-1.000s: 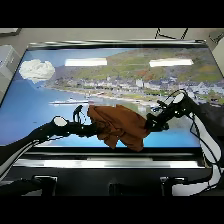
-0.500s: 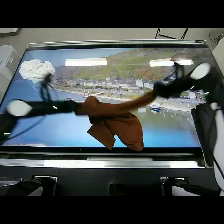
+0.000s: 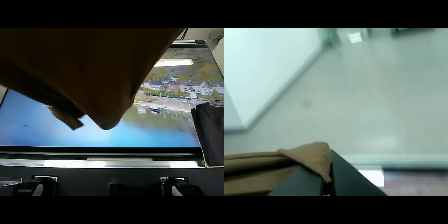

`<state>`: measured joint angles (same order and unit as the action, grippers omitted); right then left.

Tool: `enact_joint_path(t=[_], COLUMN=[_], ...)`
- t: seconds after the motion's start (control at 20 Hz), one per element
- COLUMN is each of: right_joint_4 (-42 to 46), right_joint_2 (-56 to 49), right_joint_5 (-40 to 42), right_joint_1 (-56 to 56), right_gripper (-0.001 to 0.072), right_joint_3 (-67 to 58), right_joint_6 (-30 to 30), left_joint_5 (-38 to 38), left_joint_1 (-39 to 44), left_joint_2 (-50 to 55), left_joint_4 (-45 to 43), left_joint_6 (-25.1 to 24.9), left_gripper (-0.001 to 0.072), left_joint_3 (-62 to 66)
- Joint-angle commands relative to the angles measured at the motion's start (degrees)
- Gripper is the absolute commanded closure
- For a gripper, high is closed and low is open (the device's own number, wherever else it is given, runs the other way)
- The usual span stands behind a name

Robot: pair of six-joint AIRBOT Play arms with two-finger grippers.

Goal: Fold the clothes and pants, and hang the long-sleeved shirts on hangers.

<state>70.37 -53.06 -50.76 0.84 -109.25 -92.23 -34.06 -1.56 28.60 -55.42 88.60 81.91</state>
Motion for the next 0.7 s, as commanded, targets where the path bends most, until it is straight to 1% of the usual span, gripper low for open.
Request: enact_joint_path(t=[0.0, 0.05, 0.15, 0.25, 0.35, 0.4, 0.45, 0.5, 0.55, 0.6, 0.65], right_joint_4=[-5.3, -5.2, -4.6, -4.6, -4.3, -3.5, -3.4, -3.5, -3.7, -3.7, -3.7], right_joint_2=[4.7, 4.8, 3.8, 1.3, -3.8, -6.9, -10.6, -14.1, -17.6, -21.0, -24.0], right_joint_5=[10.2, 10.7, 8.1, 2.5, -5.9, -8.9, -10.2, -9.9, -9.5, -9.7, -10.9], right_joint_1=[0.0, 0.0, 0.0, 0.0, 0.0, 0.0, 0.0, 0.0, 0.0, 0.0, 0.0], right_gripper=[0.0677, 0.0677, 0.0677, 0.0678, 0.0678, 0.0678, 0.0677, 0.0677, 0.0677, 0.0677, 0.0677], right_joint_3=[-1.0, -1.0, -1.0, -1.0, -1.0, -1.0, -1.0, -1.0, -1.0, -1.0, -1.0], right_joint_6=[-1.4, -1.4, -1.4, -1.4, -1.4, -1.4, -1.4, -1.7, -2.4, -3.8, -5.1], left_joint_5=[8.7, 9.4, 10.4, 10.7, 12.5, 14.6, 18.3, 23.9, 27.8, 28.8, 27.3], left_joint_1=[-0.9, -0.9, -0.9, -0.9, -0.8, -0.8, -0.3, 0.6, 1.6, 2.5, 3.6], left_joint_2=[-3.7, -3.2, -1.2, 2.7, 9.0, 12.4, 16.3, 20.5, 24.5, 29.0, 33.1], left_joint_4=[5.5, 5.5, 5.5, 5.5, 5.5, 5.5, 5.5, 5.5, 5.5, 5.5, 5.5], left_joint_6=[1.9, 1.9, 1.7, -0.3, -0.3, -1.3, -3.4, -5.6, -7.9, -9.4, -9.3], left_gripper=[0.0685, 0.0685, 0.0685, 0.0685, 0.0685, 0.0685, 0.0685, 0.0685, 0.0684, 0.0685, 0.0685], left_joint_3=[1.9, 2.0, 2.0, 2.0, 2.0, 2.0, 2.0, 2.1, 2.4, 3.4, 4.2])
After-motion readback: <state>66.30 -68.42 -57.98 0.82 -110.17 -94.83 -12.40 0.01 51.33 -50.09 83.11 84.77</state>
